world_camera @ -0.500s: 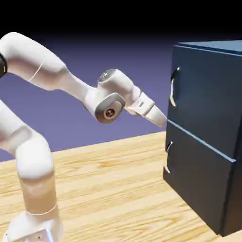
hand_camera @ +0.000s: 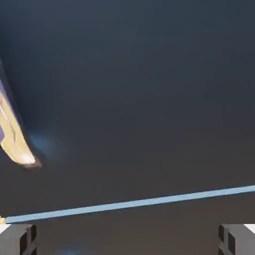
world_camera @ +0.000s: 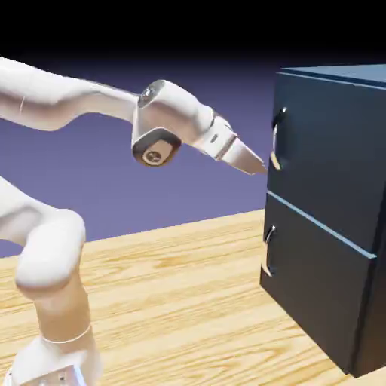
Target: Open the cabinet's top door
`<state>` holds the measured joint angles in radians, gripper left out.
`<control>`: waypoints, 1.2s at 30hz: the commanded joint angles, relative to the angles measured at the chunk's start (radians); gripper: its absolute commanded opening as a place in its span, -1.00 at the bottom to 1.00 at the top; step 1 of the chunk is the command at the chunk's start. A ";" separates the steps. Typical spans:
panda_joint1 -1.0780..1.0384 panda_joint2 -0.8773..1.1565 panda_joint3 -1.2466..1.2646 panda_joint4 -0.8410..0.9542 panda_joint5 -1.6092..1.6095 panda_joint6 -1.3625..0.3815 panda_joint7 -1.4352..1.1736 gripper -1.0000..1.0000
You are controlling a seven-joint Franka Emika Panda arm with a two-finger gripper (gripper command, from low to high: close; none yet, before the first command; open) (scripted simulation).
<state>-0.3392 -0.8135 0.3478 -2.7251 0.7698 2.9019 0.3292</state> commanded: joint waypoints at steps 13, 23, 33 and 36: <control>-0.258 -0.179 0.255 0.062 0.566 -0.099 -0.303 0.00; -0.456 -0.316 0.452 0.110 1.000 -0.176 -0.535 0.00; -0.655 -0.454 0.648 0.158 1.435 -0.252 -0.768 0.00; -0.714 -0.495 0.707 0.173 1.566 -0.275 -0.838 0.00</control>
<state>-1.0537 -1.3088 1.0551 -2.5525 2.3357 2.6272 -0.5085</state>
